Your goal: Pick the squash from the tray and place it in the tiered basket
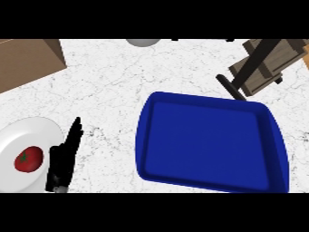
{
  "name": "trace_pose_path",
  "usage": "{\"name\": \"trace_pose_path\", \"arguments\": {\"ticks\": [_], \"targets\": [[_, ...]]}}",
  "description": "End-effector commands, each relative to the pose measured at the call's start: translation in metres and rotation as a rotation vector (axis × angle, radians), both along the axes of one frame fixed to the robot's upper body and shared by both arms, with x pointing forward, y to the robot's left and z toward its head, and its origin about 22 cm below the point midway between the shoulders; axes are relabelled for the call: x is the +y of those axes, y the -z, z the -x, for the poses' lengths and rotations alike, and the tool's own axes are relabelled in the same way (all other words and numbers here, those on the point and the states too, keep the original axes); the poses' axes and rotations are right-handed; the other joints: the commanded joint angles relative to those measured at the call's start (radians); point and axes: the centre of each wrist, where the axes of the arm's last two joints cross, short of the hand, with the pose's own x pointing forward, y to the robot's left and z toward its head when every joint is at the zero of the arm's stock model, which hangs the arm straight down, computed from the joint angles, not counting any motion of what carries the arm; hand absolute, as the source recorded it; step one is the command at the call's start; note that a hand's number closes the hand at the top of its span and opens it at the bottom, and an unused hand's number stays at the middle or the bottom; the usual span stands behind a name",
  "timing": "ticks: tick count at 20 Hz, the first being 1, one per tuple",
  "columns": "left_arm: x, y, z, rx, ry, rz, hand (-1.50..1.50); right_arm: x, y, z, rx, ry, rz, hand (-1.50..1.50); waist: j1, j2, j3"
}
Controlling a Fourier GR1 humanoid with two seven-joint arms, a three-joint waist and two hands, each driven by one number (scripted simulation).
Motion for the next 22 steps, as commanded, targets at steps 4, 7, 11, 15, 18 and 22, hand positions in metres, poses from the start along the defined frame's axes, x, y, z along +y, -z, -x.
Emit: {"name": "trace_pose_path", "arguments": {"ticks": [4,7,11,15,18,22], "targets": [[0.008,0.004,0.008,0.002,-0.025,0.002,0.00,-0.012,-0.022,0.019,-0.239,0.137,0.034,-1.50,-0.019,-0.010,-0.001],[0.019,-0.001,0.011,0.017,-0.031,0.000,0.00,-0.053,-0.035,0.045,-0.291,0.303,0.054,-1.50,-0.035,-0.015,-0.001],[0.005,0.002,-0.001,0.014,-0.044,0.005,0.00,-0.073,-0.062,0.077,-0.283,0.443,0.025,-1.50,-0.054,-0.017,-0.001],[0.026,0.006,0.010,0.021,-0.071,0.007,0.00,-0.088,-0.074,0.125,-0.331,0.492,0.015,-1.50,-0.076,-0.025,-0.001],[0.034,0.001,0.014,0.035,-0.101,-0.011,0.00,-0.101,-0.086,0.169,-0.326,0.451,0.015,-1.50,-0.097,-0.034,0.000],[0.026,0.004,0.024,0.026,-0.103,-0.014,0.00,-0.118,-0.091,0.222,-0.297,0.459,0.013,-1.50,-0.113,-0.038,0.001]]}}
